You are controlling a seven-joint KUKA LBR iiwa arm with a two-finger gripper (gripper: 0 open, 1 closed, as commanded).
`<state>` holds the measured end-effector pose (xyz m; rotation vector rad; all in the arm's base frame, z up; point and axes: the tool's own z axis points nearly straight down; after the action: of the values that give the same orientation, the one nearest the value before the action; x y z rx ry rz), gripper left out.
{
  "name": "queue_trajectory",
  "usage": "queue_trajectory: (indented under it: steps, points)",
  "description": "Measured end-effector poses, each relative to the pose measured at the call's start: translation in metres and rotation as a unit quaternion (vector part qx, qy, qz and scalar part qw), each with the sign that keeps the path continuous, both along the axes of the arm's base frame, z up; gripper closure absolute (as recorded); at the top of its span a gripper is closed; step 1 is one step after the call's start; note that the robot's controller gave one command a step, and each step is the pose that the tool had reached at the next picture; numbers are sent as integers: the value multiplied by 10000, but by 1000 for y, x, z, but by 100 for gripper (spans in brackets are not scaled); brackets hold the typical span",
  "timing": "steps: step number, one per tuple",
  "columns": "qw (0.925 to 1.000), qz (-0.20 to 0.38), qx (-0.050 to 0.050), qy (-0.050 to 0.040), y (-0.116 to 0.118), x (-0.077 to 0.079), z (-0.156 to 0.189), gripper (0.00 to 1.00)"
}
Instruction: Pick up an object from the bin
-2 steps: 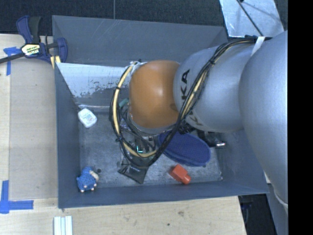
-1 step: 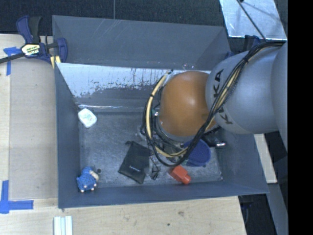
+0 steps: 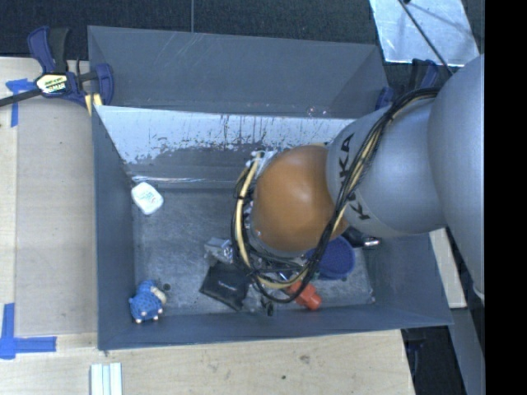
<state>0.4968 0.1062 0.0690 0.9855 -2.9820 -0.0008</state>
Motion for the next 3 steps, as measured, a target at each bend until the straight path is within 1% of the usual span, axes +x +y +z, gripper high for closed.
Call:
queue_trajectory:
  steps: [1,2,3]
  points:
    - [10000,-16,6,-13,0,1,2,100]
    - [9995,-312,3,-20,10,1,1,100]
    - [9979,648,7,-25,1,50,2,100]
